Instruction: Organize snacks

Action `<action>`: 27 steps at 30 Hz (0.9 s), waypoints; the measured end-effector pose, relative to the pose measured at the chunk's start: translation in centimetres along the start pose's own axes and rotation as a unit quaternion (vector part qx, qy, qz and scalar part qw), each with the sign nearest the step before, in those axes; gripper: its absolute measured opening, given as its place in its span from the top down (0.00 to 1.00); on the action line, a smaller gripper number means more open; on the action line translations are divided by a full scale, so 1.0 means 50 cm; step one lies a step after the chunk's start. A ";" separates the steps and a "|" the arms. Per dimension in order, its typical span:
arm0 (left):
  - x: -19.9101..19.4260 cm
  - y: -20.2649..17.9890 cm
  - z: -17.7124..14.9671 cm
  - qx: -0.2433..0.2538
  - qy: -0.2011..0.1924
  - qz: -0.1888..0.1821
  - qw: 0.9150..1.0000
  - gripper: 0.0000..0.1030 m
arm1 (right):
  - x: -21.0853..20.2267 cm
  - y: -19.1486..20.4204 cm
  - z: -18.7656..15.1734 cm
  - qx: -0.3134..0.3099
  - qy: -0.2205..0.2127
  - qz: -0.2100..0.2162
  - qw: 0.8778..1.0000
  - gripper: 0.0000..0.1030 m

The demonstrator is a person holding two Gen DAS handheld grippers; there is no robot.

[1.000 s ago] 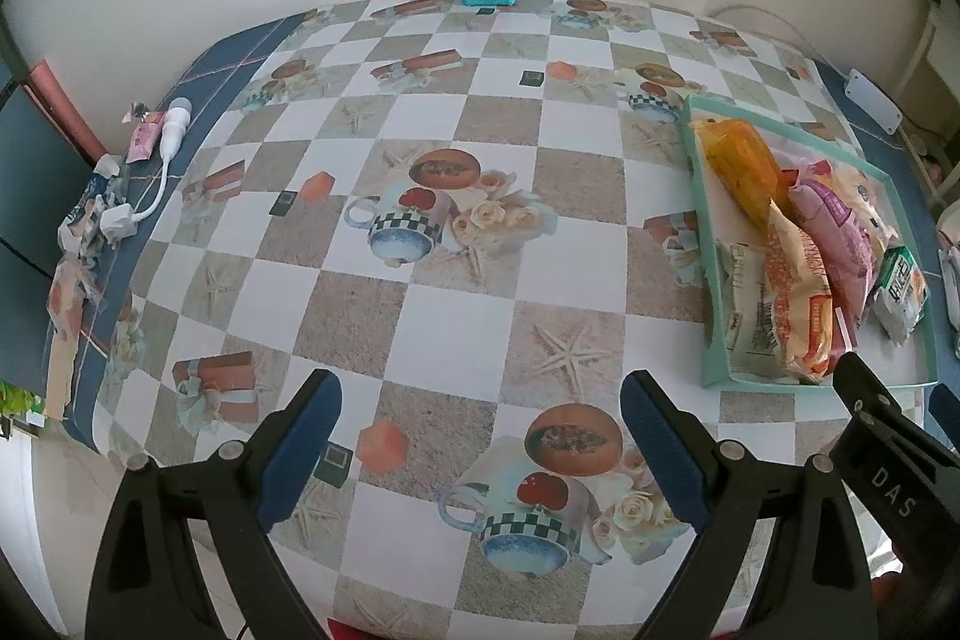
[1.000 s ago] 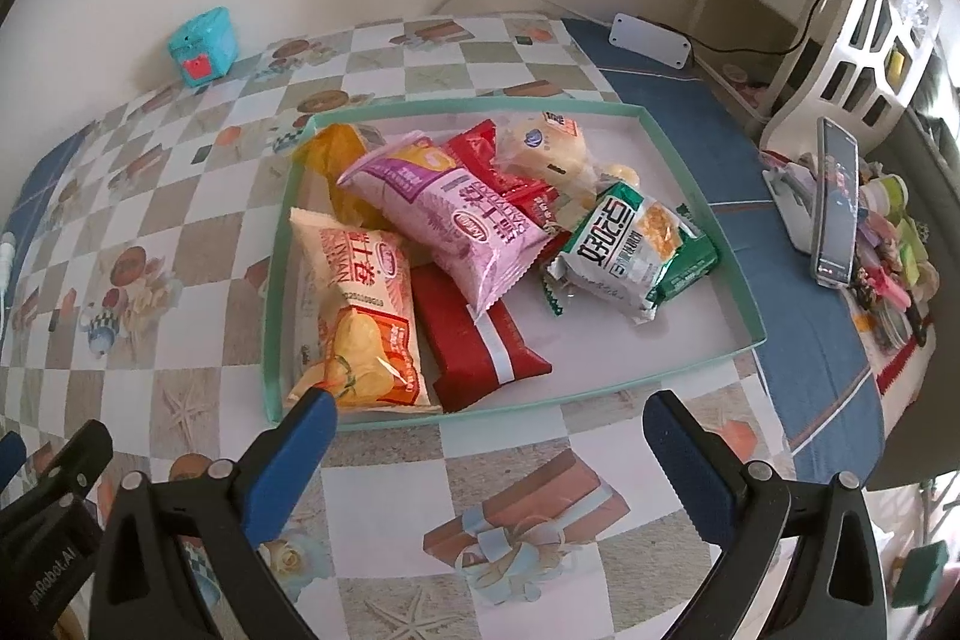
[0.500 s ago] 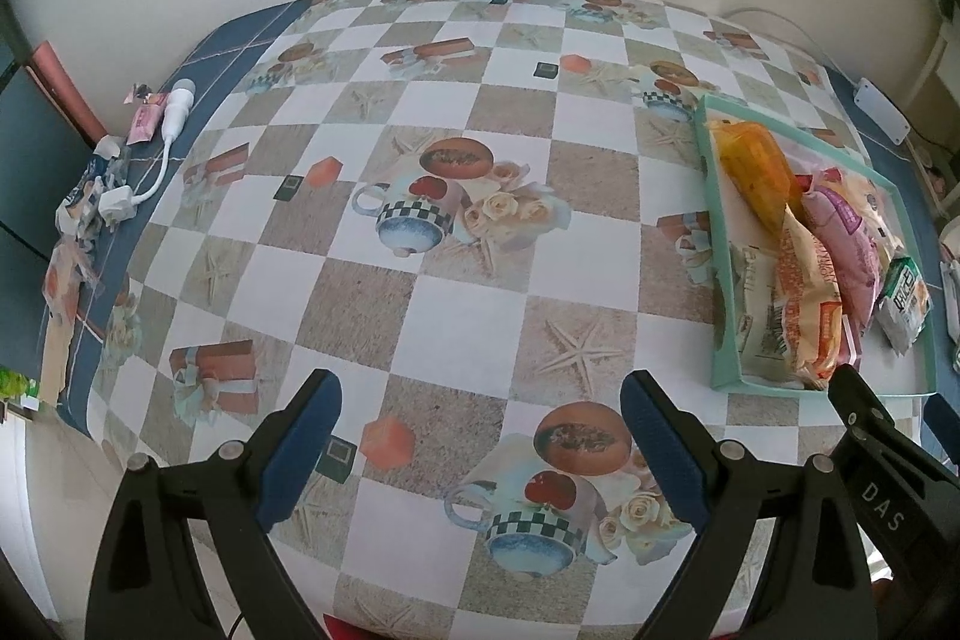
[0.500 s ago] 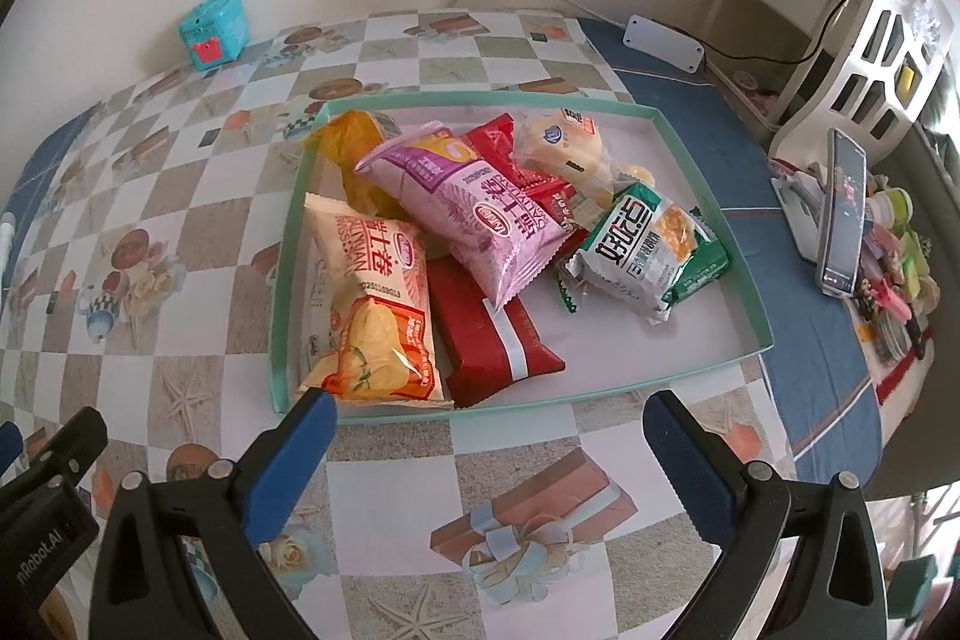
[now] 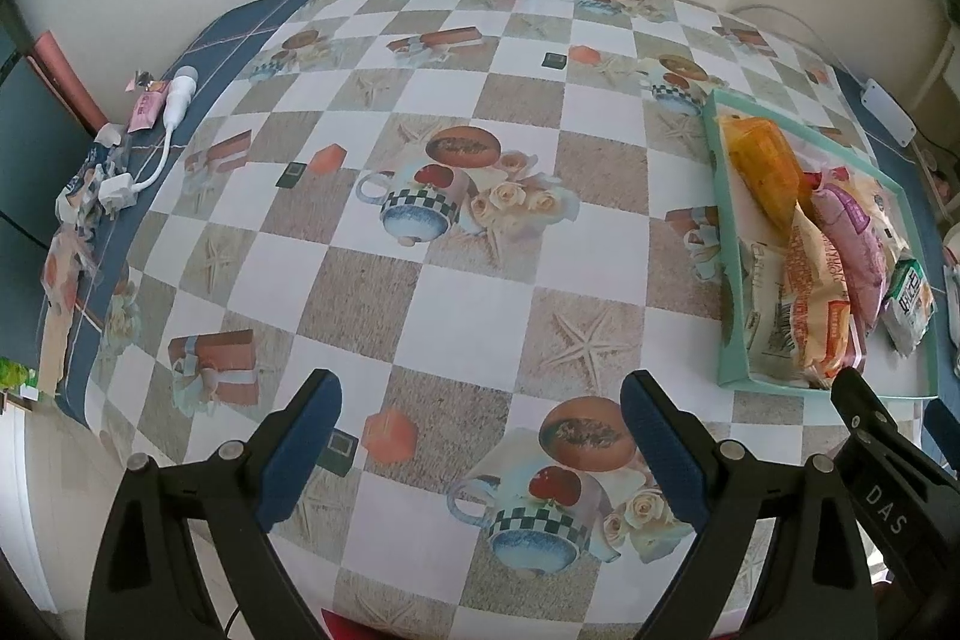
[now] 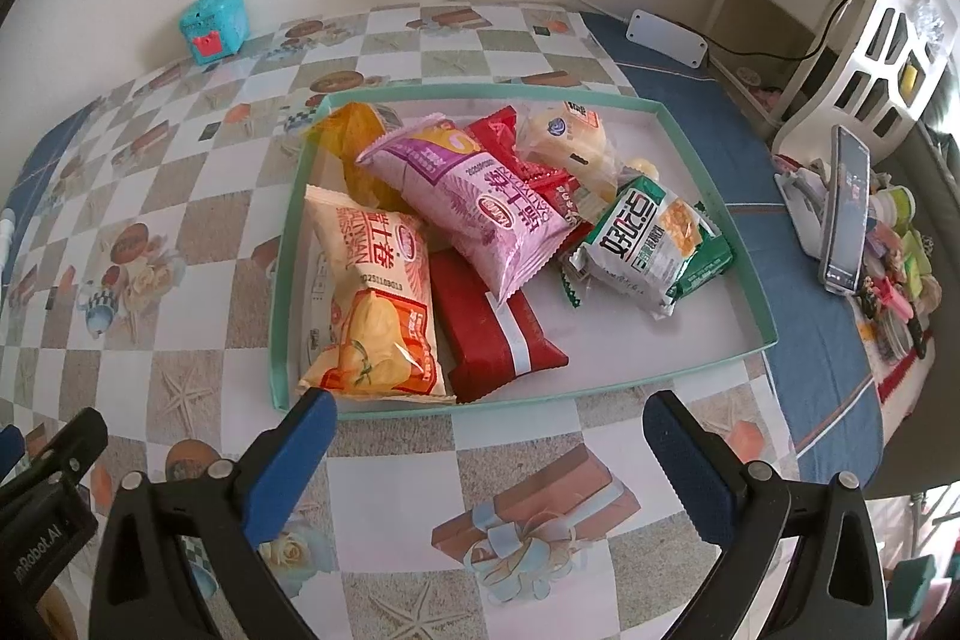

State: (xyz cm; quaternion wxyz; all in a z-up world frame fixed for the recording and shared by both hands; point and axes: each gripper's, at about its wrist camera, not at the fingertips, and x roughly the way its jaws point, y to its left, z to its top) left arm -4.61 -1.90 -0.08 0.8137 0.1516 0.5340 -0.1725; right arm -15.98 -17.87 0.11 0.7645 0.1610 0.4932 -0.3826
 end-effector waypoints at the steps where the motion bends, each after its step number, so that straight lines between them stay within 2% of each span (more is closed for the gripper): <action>1: 0.000 0.000 0.000 0.000 0.000 0.000 1.000 0.08 | 0.000 0.000 0.000 0.000 0.000 0.000 1.000 0.00; 27: 0.006 0.002 -0.002 -0.004 0.007 0.002 1.000 0.08 | 0.001 0.001 0.000 0.000 0.001 0.000 1.000 0.00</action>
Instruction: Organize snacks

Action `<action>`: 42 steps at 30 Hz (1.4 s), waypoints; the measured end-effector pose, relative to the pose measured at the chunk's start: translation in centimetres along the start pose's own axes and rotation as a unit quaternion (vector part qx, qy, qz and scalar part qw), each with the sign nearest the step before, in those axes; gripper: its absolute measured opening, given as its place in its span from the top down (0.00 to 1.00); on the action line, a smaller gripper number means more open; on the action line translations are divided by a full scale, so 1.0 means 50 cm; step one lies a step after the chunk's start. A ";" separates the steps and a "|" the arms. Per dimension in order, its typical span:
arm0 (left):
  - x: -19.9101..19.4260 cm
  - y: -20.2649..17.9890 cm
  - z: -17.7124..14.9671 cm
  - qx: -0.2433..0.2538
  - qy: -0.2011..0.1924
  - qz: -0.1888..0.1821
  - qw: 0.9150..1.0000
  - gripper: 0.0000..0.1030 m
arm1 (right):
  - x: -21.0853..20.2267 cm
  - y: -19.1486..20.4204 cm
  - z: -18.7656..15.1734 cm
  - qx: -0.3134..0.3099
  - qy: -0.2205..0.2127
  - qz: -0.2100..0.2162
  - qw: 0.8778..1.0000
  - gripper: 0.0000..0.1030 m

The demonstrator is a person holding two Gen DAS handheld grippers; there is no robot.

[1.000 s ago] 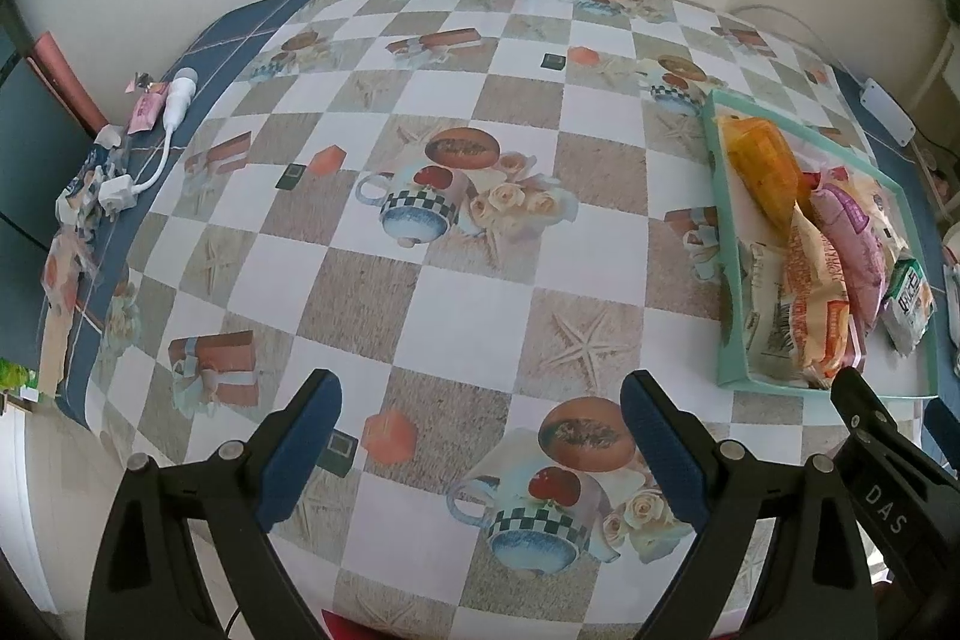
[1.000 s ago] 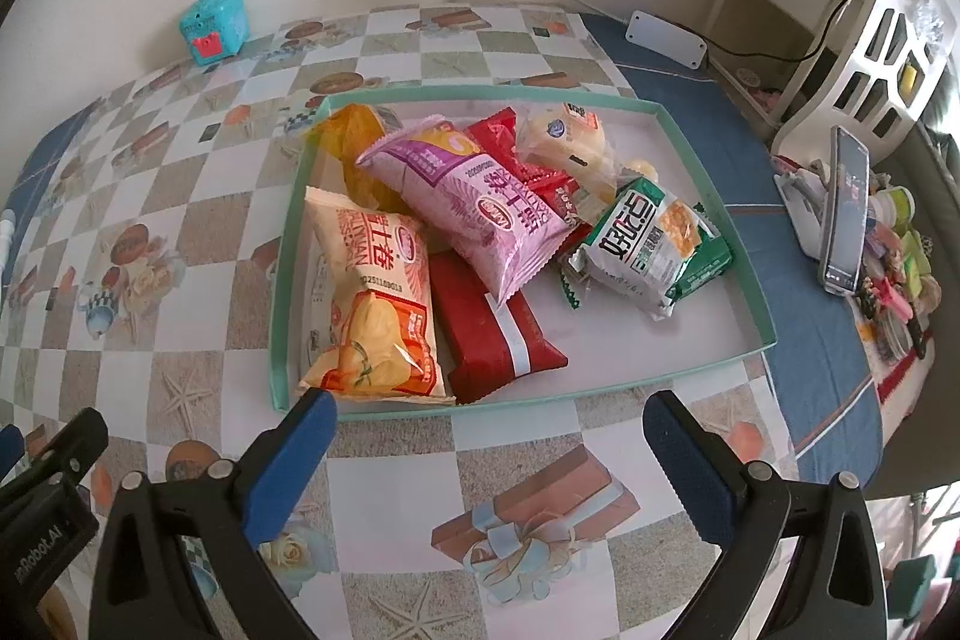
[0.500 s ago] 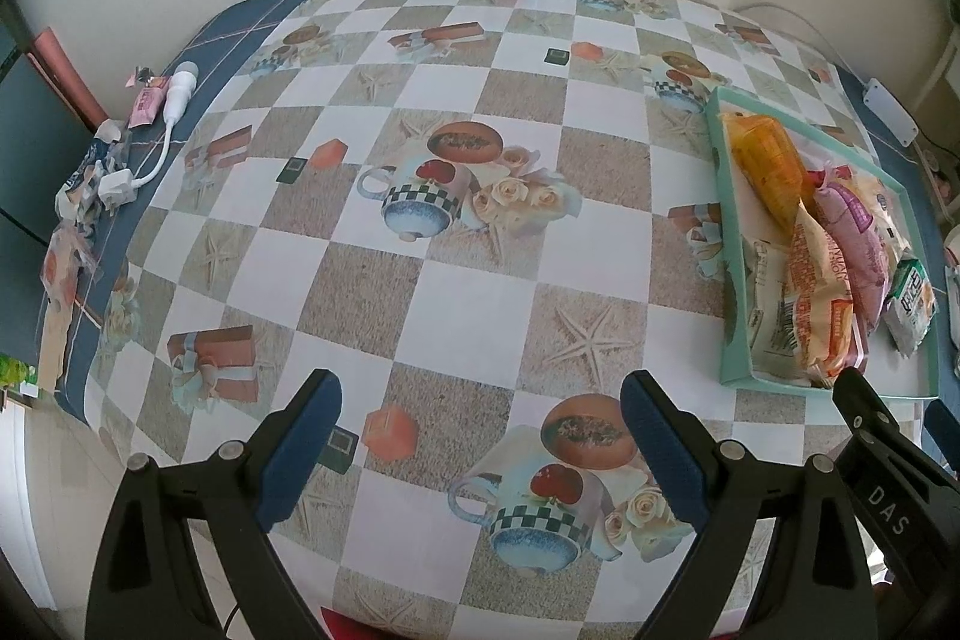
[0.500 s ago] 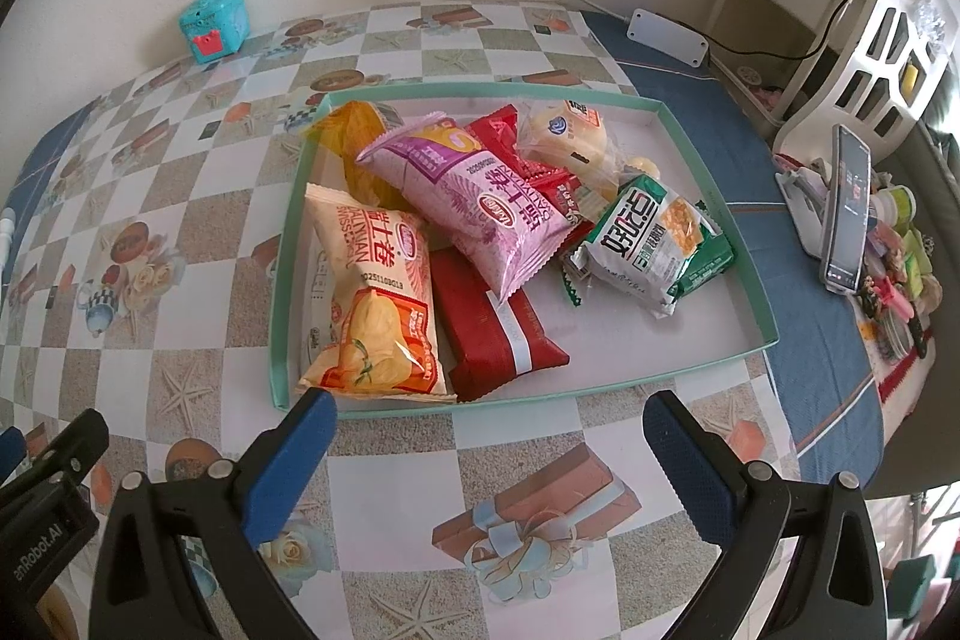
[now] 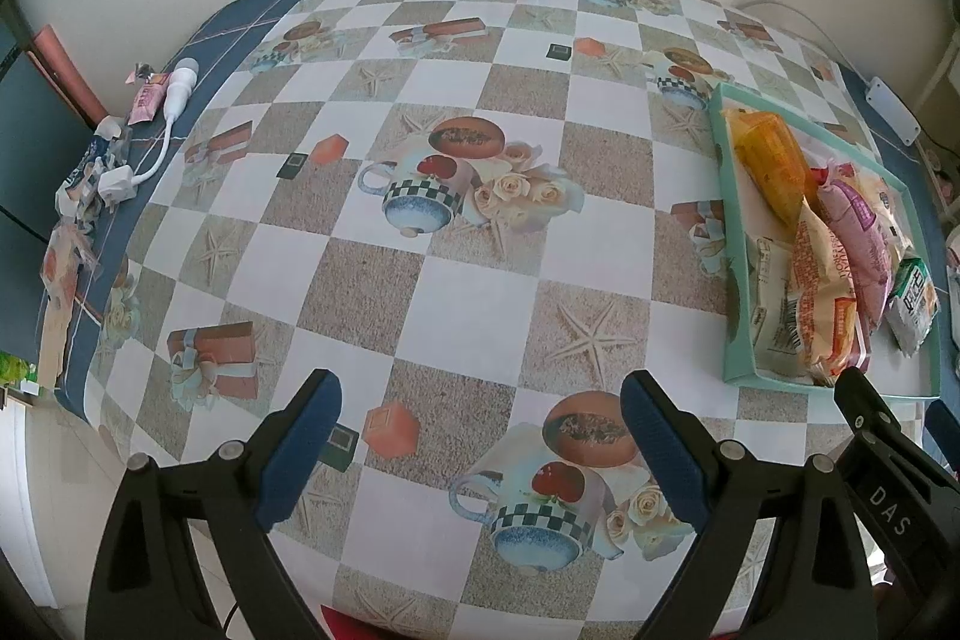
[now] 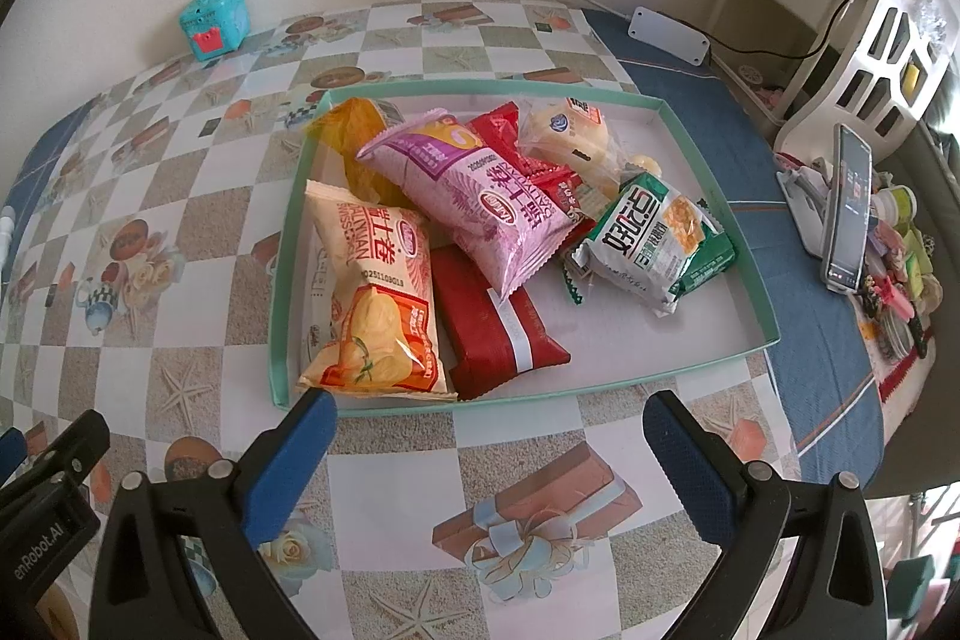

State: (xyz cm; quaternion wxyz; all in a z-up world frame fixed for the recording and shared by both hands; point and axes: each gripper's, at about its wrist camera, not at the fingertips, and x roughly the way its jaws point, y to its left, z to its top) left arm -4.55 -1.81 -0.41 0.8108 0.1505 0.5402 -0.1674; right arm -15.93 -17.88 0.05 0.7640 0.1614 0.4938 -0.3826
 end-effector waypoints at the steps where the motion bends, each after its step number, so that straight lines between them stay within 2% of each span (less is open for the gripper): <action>1: 0.000 0.000 0.000 0.000 0.000 0.000 1.000 0.08 | 0.000 0.000 0.000 0.000 0.000 0.000 1.000 0.00; 42: 0.007 0.005 0.001 -0.013 0.015 -0.004 1.000 0.08 | 0.002 0.000 0.001 -0.002 0.001 0.001 1.000 0.00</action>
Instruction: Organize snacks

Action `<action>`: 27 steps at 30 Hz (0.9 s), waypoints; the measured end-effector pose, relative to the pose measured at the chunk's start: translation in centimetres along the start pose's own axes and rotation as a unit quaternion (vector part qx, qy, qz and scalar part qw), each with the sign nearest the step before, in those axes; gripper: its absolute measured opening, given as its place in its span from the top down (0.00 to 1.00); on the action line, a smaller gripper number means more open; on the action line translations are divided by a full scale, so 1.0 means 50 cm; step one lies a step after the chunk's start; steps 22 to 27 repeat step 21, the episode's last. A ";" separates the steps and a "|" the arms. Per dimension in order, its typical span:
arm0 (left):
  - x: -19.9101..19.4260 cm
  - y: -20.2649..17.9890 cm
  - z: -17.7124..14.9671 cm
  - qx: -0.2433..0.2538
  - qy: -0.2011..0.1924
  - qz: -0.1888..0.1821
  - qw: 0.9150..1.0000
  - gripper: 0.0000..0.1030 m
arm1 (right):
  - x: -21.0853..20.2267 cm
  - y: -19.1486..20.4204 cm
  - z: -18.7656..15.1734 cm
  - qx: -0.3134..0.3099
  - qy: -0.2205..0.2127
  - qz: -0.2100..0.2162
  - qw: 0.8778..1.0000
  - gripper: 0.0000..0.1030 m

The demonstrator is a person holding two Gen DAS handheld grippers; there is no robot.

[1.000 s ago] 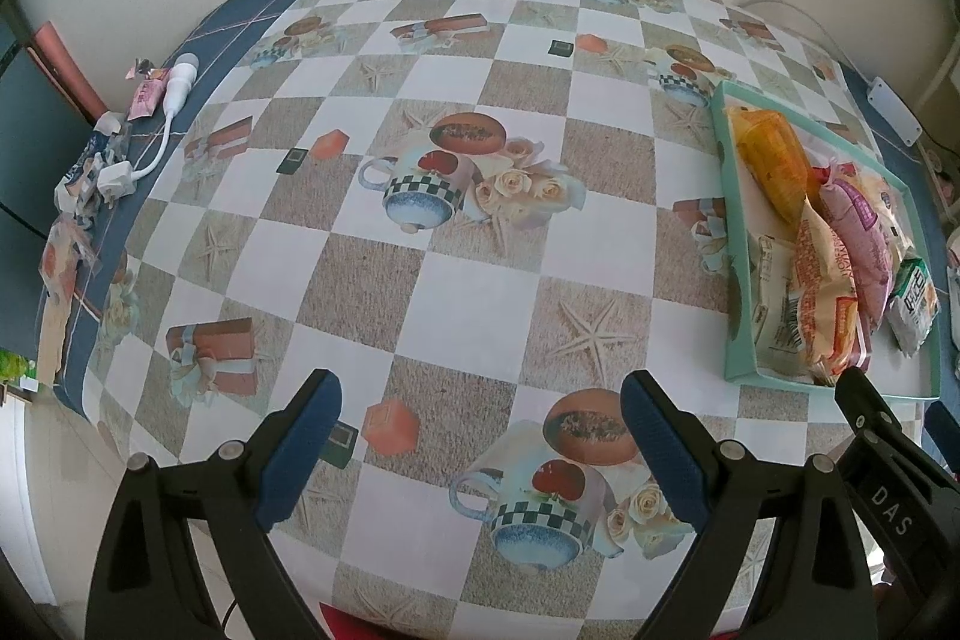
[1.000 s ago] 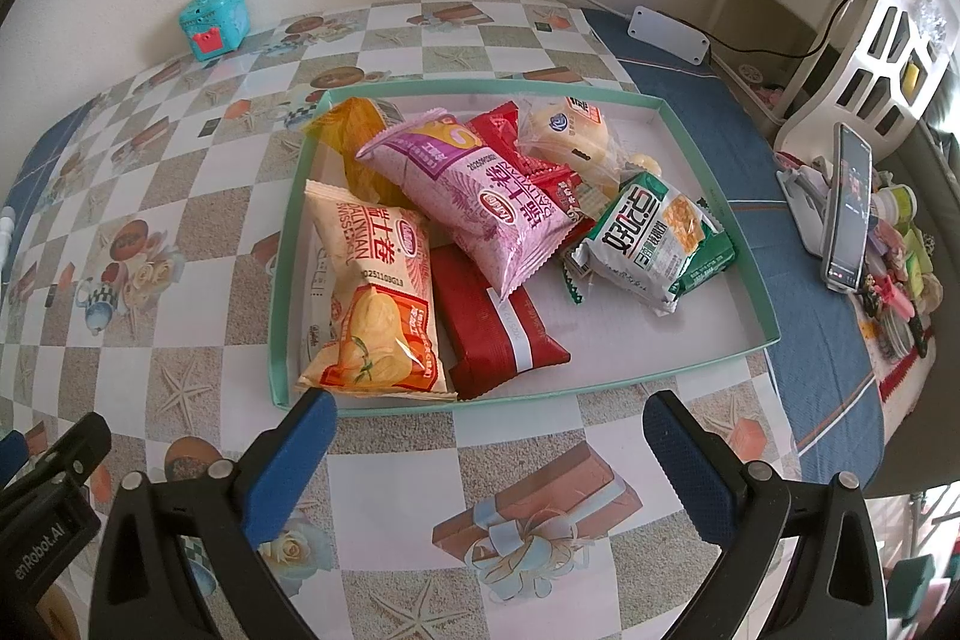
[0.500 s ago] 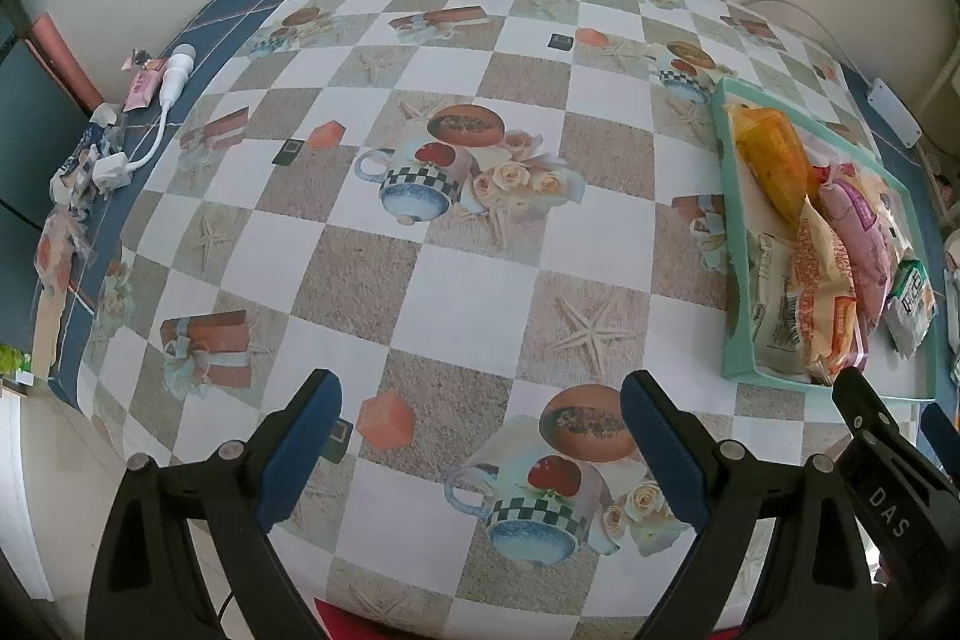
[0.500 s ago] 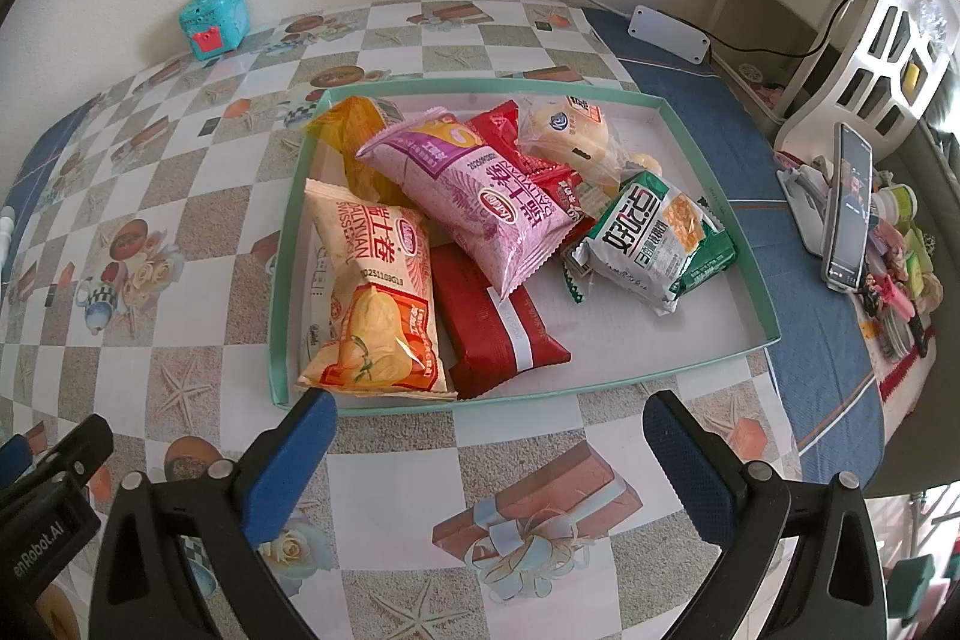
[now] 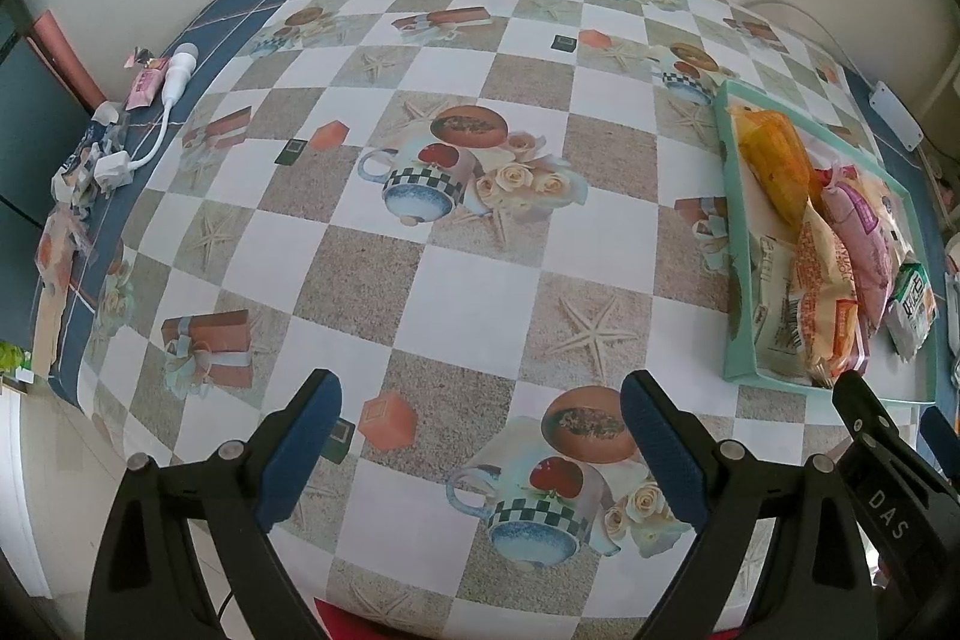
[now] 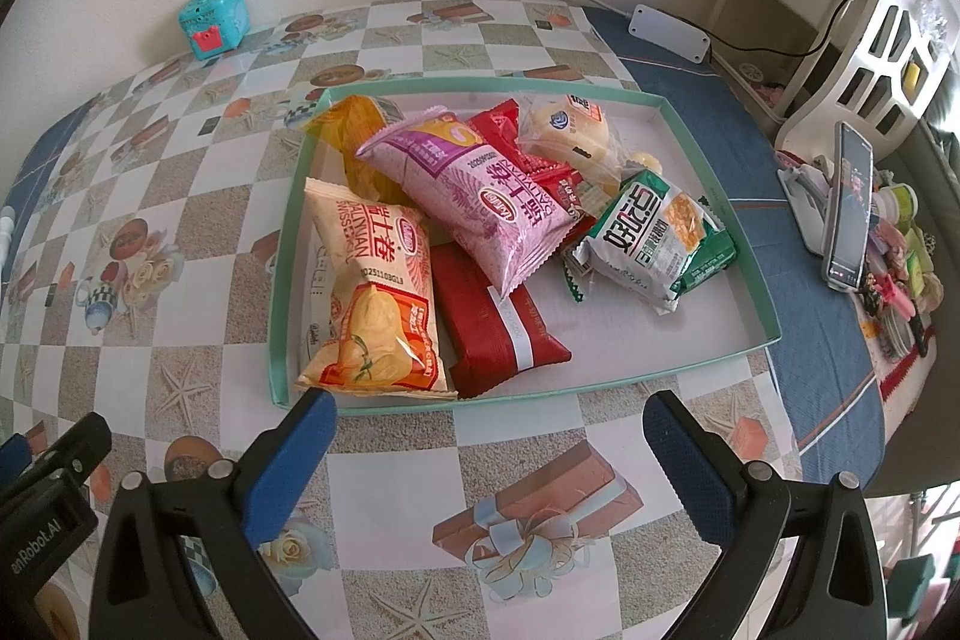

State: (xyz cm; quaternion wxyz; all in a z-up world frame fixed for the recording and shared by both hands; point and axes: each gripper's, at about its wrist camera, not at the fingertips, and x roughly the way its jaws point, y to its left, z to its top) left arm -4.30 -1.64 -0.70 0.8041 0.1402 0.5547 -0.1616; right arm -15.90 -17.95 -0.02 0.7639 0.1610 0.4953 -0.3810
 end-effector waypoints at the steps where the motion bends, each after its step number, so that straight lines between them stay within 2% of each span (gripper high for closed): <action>1: 0.000 0.000 0.000 -0.001 0.000 0.000 1.000 0.08 | 0.000 0.000 0.000 0.000 0.000 0.000 1.000 0.00; 27: -0.014 0.002 0.003 0.000 -0.019 0.002 1.000 0.08 | 0.000 0.001 -0.004 0.000 0.001 0.000 1.000 0.00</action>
